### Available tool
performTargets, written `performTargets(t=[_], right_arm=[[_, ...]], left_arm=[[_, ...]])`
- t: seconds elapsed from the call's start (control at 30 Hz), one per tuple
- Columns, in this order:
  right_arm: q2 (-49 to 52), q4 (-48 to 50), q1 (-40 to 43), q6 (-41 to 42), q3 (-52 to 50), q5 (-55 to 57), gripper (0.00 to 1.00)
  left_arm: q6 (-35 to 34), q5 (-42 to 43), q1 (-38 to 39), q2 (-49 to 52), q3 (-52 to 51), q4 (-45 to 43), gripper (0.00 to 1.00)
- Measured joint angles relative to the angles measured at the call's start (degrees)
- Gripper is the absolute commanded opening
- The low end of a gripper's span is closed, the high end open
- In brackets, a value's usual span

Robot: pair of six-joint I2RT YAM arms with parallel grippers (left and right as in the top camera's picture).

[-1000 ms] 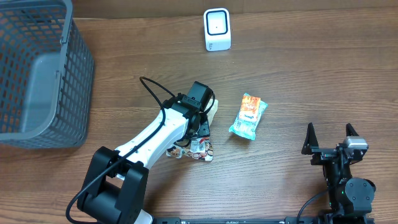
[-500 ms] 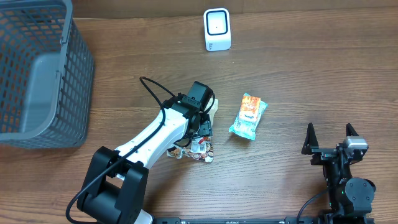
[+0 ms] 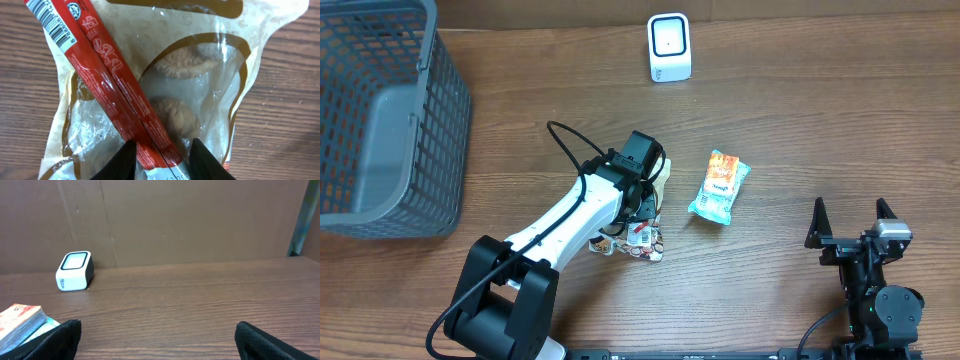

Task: Scan the item barcode

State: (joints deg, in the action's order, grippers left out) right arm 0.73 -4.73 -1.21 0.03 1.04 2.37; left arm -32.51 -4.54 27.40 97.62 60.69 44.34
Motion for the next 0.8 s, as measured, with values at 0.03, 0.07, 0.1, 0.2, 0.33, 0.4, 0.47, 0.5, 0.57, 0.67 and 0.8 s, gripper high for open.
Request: performTargets(t=[0.03,0.07,0.1,0.2,0.33,0.4,0.47,0.5,0.57,0.67,0.8], right_arm=[[0.0,0.0,0.0,0.0,0.0,0.0,1.00],[0.0,0.0,0.0,0.0,0.0,0.0,1.00],[0.0,0.0,0.0,0.0,0.0,0.0,1.00],[0.0,0.0,0.0,0.0,0.0,0.0,1.00],[0.0,0.0,0.0,0.0,0.0,0.0,1.00],[0.0,0.0,0.0,0.0,0.0,0.0,1.00],[0.0,0.0,0.0,0.0,0.0,0.0,1.00],[0.0,0.0,0.0,0.0,0.0,0.0,1.00],[0.0,0.0,0.0,0.0,0.0,0.0,1.00],[0.0,0.0,0.0,0.0,0.0,0.0,1.00],[0.0,0.0,0.0,0.0,0.0,0.0,1.00]], left_arm=[[0.6,-0.1,0.0,0.0,0.0,0.1,0.28],[1.3,-0.3,0.0,0.0,0.0,0.3,0.29],[2.1,-0.5,0.0,0.0,0.0,0.6,0.30],[4.7,-0.9,0.0,0.0,0.0,1.0,0.33],[7.0,-1.5,0.0,0.0,0.0,1.3,0.35],[7.6,-1.9,0.0,0.0,0.0,1.7,0.40],[8.7,-2.3,0.0,0.0,0.0,2.2,0.57],[9.0,-2.5,0.0,0.0,0.0,2.3,0.57],[9.2,-2.8,0.0,0.0,0.0,2.3,0.59],[9.7,-2.9,0.0,0.0,0.0,1.9,0.64],[10.2,-2.8,0.0,0.0,0.6,2.8,0.77]])
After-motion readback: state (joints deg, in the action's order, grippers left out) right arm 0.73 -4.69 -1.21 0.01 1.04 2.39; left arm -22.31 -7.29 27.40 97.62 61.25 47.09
